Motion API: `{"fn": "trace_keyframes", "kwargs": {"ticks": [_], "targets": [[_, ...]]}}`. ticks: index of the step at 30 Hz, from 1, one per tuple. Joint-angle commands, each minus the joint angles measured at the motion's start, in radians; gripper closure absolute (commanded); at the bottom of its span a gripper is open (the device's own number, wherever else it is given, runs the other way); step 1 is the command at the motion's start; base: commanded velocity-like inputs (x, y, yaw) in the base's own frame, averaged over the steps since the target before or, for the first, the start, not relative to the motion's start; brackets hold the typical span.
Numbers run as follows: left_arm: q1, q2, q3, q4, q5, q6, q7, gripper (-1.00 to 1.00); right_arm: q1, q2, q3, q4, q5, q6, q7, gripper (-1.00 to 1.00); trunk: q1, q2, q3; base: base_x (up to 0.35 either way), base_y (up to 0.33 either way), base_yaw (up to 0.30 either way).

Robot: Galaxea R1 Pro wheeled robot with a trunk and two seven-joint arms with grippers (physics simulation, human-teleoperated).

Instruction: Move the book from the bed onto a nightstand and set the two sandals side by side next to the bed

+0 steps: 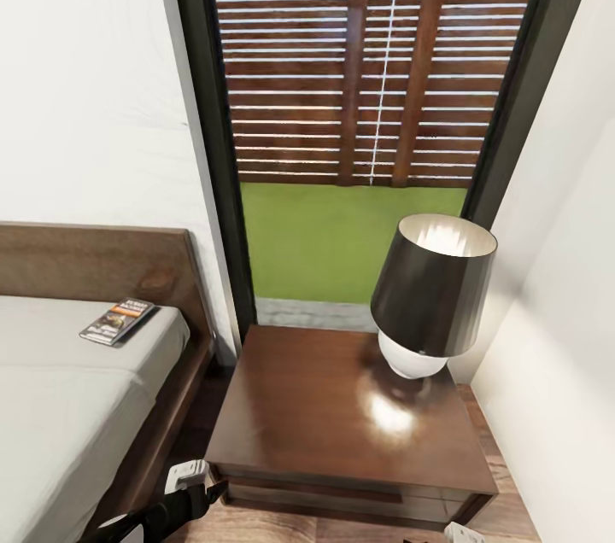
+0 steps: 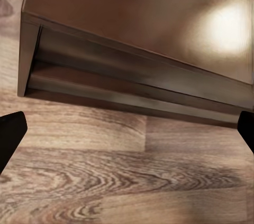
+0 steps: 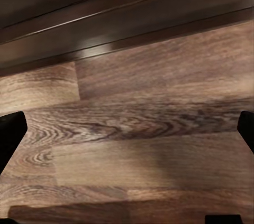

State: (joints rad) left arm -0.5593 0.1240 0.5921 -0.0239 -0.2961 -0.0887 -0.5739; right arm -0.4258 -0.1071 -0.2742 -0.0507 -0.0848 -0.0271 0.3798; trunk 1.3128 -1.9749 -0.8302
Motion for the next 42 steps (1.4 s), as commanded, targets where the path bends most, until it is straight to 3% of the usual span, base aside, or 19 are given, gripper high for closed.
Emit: {"fn": "trace_keyframes", "kwargs": {"ticks": [1, 42], "targets": [[-0.001, 0.000, 0.006, 0.001, -0.011, -0.006, -0.001, -1.00, -0.001, 0.000, 0.001, 0.002, -0.009, -0.002, 0.004, -1.00, -0.004, 0.007, 0.002, 0.000, 0.000, 0.000], [-0.001, 0.000, 0.006, 0.001, -0.011, -0.006, -0.001, -1.00, -0.001, 0.001, 0.001, 0.002, -0.009, -0.002, 0.002, -1.00, -0.161, 0.294, 0.131, 0.000, 0.000, 0.000]]}}
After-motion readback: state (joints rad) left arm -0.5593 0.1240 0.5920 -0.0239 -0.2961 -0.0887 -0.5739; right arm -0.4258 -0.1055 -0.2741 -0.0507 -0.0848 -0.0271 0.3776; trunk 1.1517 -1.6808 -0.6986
